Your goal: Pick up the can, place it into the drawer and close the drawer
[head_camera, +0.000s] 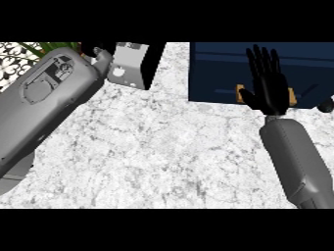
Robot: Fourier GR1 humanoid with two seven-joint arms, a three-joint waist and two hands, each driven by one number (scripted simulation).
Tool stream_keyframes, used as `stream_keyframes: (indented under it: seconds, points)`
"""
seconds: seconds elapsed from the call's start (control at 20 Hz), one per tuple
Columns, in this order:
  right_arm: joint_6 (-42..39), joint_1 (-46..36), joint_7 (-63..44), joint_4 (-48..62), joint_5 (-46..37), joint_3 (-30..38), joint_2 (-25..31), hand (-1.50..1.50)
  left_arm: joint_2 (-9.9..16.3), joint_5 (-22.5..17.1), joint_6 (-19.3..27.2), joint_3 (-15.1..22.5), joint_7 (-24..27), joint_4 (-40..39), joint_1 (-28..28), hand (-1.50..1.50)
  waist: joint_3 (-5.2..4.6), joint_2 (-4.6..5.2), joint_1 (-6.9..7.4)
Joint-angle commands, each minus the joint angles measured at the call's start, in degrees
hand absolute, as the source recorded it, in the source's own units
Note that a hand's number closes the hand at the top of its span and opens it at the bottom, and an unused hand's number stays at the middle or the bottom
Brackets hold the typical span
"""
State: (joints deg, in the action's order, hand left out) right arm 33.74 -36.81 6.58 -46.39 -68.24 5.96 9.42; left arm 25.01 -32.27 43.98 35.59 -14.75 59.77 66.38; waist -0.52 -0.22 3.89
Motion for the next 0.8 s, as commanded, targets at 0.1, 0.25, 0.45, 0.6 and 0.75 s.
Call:
stream_keyframes:
  seconds: [0.1, 0.25, 0.45, 0.6, 0.75]
  points:
    - [4.00, -10.64, -0.89, 14.26, -0.73, 3.03, -0.21, -1.50, 1.96, 1.60, 0.60, -0.27, -0.79, 5.05, -4.94, -1.50, 0.62, 1.03, 0.19]
    - [7.79, -13.40, -0.40, 17.87, -1.09, 3.97, -0.04, -1.50, 3.47, 2.83, 1.16, 1.07, -1.56, 10.18, -8.32, -1.50, 0.64, 1.00, 0.83]
    - [9.30, -18.96, -2.29, 23.70, -2.81, 4.59, -0.15, -1.50, 3.76, 3.28, 0.79, 0.00, -1.99, 10.29, -9.00, -1.50, 0.65, 1.39, 0.73]
    - [8.08, -21.93, -0.52, 26.47, -1.52, 6.09, 1.84, -1.50, 5.37, 3.09, 0.32, -0.77, -1.35, 14.66, -13.08, -1.50, 0.62, 1.29, 0.90]
    - [9.74, -23.60, -1.35, 29.09, -1.59, 7.11, 1.80, -1.50, 5.67, 3.86, 0.08, -0.25, -2.73, 16.07, -12.79, -1.50, 0.68, 1.58, 1.41]
